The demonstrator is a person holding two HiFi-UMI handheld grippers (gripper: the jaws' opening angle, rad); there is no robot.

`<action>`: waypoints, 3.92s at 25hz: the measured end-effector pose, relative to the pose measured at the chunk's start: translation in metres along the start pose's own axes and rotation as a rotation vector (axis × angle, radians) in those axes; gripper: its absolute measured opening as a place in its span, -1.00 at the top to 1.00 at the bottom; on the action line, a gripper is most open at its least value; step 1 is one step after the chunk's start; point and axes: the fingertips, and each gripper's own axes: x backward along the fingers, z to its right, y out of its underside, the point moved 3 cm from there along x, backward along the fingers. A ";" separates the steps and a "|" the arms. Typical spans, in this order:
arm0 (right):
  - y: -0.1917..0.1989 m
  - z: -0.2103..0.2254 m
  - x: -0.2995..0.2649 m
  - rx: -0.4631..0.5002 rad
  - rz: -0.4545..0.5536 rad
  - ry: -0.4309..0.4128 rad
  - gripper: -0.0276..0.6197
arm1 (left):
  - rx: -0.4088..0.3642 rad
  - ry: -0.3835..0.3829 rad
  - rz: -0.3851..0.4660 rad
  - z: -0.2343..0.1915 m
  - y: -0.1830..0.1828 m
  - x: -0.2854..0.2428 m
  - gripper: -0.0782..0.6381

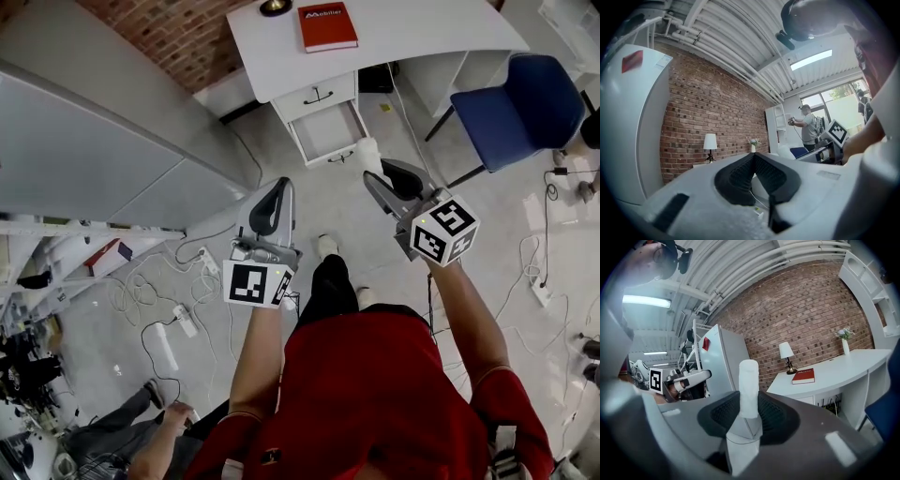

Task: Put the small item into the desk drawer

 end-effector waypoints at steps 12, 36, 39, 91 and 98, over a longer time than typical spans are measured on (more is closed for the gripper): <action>0.037 0.087 -0.147 0.026 -0.237 0.049 0.51 | 0.080 0.062 -0.032 -0.129 0.072 -0.088 0.77; 0.183 0.254 -0.301 0.081 -0.427 -0.080 0.51 | 0.075 -0.087 -0.123 -0.191 0.252 -0.242 0.76; 0.201 0.273 -0.314 0.107 -0.445 -0.104 0.51 | 0.057 -0.101 -0.135 -0.193 0.273 -0.255 0.76; 0.436 0.390 -0.444 0.454 -0.909 -0.116 0.50 | -0.070 -0.050 -0.011 -0.213 0.496 -0.278 0.76; 0.453 0.394 -0.456 0.483 -0.914 -0.084 0.50 | -0.077 -0.030 -0.015 -0.214 0.521 -0.279 0.76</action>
